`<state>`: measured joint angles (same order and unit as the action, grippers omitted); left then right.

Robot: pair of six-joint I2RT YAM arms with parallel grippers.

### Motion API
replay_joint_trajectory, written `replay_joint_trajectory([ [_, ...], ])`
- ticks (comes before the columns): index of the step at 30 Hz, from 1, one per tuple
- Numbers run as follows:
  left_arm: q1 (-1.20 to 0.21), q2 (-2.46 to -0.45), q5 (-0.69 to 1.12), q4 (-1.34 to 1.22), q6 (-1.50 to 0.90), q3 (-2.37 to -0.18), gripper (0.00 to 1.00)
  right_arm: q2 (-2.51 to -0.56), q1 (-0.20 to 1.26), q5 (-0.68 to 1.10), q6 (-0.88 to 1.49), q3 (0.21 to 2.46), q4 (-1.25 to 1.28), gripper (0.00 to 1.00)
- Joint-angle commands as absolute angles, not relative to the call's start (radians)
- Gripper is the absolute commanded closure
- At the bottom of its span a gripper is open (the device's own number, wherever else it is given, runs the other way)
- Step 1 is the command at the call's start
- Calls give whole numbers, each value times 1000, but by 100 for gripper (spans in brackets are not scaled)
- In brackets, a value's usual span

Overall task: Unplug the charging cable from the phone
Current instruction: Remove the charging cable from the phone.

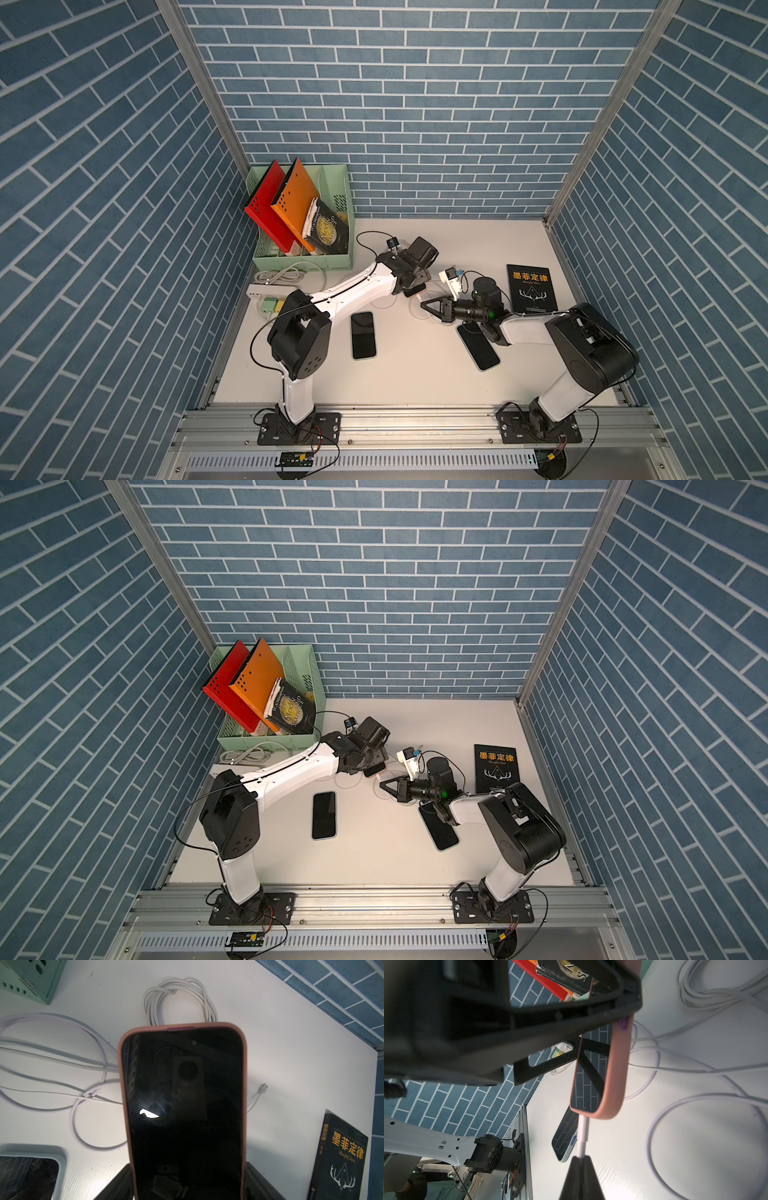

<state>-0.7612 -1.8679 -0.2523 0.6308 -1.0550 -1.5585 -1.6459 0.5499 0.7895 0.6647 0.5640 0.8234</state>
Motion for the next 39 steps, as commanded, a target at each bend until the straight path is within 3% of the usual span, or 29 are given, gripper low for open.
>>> replay_joint_trajectory([
  [1,-724,-1821,-330,615,-1034,-1567,98,-1659,555,816,644,570,798,100],
  [30,-690,-1811,-331,613,-1028,-1550,98,-1649,550,815,606,613,738,100],
  [39,-679,-1769,-332,599,-1007,-1477,98,-1583,445,760,576,733,618,100],
])
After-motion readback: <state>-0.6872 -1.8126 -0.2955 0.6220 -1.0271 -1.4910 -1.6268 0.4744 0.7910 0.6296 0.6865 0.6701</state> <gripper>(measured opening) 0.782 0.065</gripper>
